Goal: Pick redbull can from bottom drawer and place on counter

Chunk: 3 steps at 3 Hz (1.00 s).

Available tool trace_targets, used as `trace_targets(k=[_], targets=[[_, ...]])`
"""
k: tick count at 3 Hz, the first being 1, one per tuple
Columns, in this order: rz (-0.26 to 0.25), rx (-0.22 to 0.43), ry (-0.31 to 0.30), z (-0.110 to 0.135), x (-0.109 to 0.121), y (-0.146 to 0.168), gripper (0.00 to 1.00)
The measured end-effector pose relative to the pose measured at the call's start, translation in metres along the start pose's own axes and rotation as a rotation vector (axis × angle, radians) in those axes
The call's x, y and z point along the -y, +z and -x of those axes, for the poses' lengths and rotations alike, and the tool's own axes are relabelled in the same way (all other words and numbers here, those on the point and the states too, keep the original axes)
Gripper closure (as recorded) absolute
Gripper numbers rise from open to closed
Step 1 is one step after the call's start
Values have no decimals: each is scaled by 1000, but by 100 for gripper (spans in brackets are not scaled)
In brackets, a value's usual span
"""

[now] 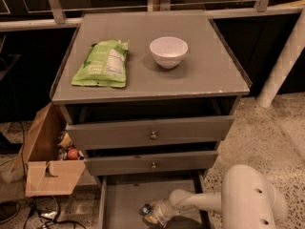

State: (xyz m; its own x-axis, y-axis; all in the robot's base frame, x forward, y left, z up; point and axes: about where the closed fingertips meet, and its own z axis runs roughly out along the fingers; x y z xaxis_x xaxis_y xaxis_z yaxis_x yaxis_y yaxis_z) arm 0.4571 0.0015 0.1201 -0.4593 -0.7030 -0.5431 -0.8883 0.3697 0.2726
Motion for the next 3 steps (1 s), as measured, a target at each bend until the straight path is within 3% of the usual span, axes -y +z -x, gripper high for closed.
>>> trace_targets(k=[1,3], targets=[[5,-3,0,3,-1,-3,100],[109,-53,2,37,-14,-34,100]])
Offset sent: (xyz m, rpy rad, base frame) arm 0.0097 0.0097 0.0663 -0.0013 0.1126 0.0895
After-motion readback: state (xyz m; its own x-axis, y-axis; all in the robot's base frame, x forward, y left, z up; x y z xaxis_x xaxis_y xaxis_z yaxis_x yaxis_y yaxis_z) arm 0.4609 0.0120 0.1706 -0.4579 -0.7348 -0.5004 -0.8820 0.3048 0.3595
